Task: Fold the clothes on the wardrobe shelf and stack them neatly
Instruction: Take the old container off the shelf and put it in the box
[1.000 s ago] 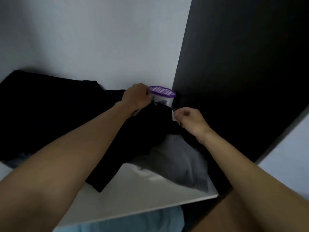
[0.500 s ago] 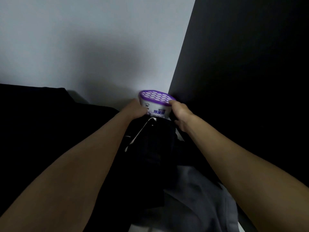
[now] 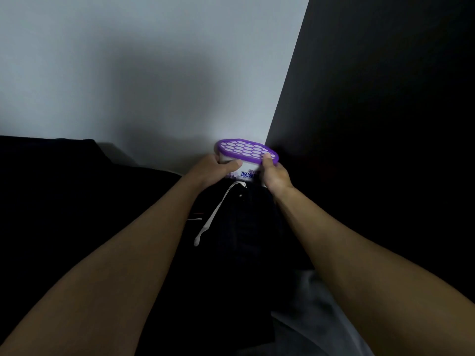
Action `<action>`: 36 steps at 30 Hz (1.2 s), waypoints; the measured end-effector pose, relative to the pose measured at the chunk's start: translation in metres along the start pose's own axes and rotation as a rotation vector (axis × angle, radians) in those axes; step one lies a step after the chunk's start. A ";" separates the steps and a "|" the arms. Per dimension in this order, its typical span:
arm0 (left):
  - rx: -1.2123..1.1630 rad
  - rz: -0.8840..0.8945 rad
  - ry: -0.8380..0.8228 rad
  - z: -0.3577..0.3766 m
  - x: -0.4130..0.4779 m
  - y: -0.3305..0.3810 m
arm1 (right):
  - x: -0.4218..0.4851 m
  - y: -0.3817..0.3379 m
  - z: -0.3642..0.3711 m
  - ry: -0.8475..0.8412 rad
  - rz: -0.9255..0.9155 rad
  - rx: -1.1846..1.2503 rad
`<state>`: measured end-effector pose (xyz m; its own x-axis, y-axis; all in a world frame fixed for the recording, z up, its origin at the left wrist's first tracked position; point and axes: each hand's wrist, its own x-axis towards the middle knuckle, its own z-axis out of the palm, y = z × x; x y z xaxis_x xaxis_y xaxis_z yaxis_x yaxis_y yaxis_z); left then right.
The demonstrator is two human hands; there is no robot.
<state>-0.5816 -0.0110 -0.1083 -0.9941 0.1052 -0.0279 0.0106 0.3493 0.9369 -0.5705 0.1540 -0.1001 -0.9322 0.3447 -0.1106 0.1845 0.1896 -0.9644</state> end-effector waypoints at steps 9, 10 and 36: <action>-0.310 0.082 0.183 -0.008 -0.038 0.049 | -0.044 -0.045 -0.014 -0.071 -0.112 0.330; -0.371 0.081 0.193 -0.009 -0.046 0.057 | -0.053 -0.053 -0.017 -0.085 -0.117 0.364; -0.557 -0.090 0.596 0.109 -0.401 0.097 | -0.283 0.004 -0.188 -0.775 0.025 0.480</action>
<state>-0.1703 0.0823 -0.0447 -0.8810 -0.4681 -0.0687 0.0283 -0.1971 0.9800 -0.2477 0.2306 -0.0272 -0.9100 -0.4035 -0.0958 0.2193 -0.2722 -0.9369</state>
